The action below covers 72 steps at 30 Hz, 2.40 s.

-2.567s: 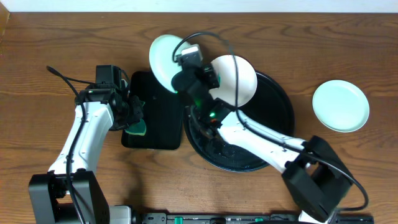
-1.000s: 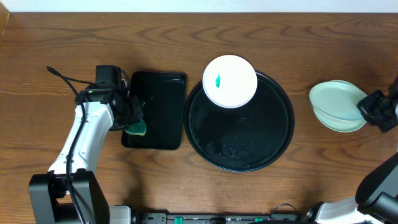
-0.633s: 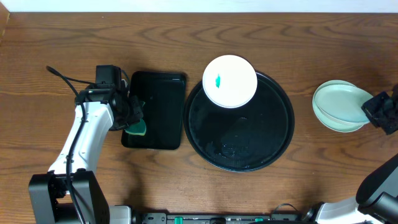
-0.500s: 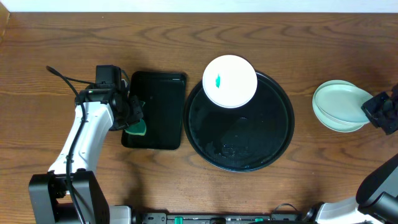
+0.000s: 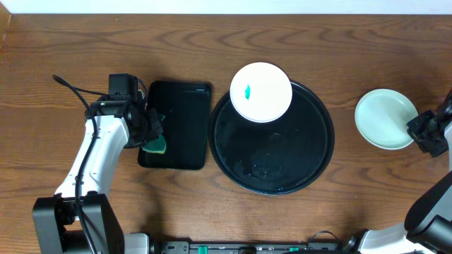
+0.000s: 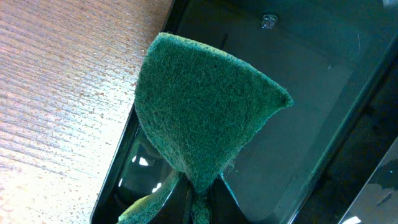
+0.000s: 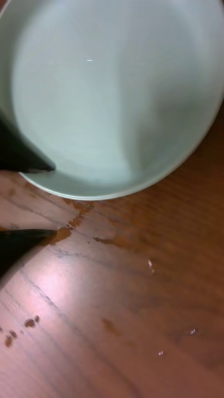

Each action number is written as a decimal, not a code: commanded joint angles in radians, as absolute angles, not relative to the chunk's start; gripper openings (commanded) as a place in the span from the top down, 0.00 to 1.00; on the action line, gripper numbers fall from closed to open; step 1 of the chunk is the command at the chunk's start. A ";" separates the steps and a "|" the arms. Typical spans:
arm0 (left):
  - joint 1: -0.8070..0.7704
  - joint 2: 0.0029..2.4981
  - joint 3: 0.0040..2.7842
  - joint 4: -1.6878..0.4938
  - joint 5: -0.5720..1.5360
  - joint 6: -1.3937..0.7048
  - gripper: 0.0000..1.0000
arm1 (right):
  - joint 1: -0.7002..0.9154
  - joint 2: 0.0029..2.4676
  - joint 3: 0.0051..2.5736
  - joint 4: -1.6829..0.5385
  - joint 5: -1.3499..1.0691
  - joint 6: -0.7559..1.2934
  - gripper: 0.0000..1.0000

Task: Clean dirty plates on tray and stack at the side
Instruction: 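Release the stacked mint plate and raise the right gripper, then move the right gripper to the pink plate's right rim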

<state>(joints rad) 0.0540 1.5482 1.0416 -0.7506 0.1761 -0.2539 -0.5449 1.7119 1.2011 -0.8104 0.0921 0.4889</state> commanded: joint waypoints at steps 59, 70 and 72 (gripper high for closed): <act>0.053 1.530 1.035 -0.749 0.174 -0.248 0.92 | 0.226 1.745 0.986 -0.058 -0.015 0.299 0.34; 0.053 1.530 1.035 -0.749 0.174 -0.248 0.92 | 0.252 1.898 0.986 0.064 -0.060 0.299 0.54; 0.053 1.530 1.035 -0.749 0.174 -0.248 0.92 | 0.252 1.898 0.986 0.064 -0.052 0.299 0.59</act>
<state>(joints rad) 0.0540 1.5482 1.0416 -0.7506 0.1768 -0.2543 0.2409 1.8915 0.9871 0.0536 -0.0608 0.2977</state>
